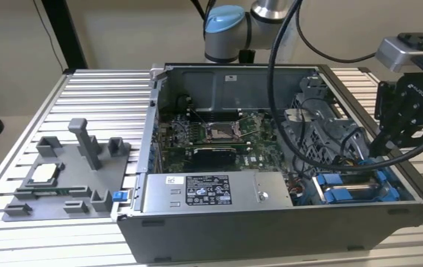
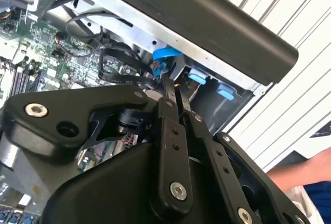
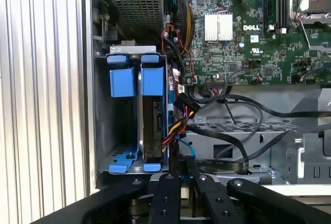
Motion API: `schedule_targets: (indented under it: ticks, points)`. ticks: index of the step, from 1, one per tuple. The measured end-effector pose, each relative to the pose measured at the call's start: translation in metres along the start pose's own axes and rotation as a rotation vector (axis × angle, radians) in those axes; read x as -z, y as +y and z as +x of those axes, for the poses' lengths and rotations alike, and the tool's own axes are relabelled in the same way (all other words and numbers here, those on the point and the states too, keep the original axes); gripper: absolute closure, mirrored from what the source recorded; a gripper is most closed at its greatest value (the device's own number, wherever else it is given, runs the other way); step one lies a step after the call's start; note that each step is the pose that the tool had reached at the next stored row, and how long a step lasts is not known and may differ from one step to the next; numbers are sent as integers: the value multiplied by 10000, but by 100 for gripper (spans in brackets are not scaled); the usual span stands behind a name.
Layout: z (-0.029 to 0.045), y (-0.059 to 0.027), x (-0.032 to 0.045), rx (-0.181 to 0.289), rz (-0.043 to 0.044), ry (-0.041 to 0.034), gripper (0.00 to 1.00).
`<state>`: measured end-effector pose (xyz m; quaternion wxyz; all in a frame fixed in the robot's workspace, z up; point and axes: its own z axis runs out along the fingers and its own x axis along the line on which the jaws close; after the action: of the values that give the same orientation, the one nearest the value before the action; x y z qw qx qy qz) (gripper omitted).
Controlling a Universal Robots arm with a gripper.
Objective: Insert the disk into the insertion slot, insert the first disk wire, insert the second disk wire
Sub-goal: 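Insert the second disk wire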
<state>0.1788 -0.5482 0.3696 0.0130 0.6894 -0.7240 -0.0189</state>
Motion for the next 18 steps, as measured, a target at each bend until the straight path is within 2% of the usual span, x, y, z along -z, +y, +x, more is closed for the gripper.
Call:
schedule_targets:
  ticks: [5,13,14,15,16,18]
  points:
    - [45,122,-1,0,51,-10,100]
    - [108,328,-10,3,213,-26,100]
    - [112,343,-10,5,258,-55,100]
    - [116,355,-11,7,324,-120,100]
    - [120,361,-12,11,412,-222,100]
    - [141,364,-12,17,536,-403,100]
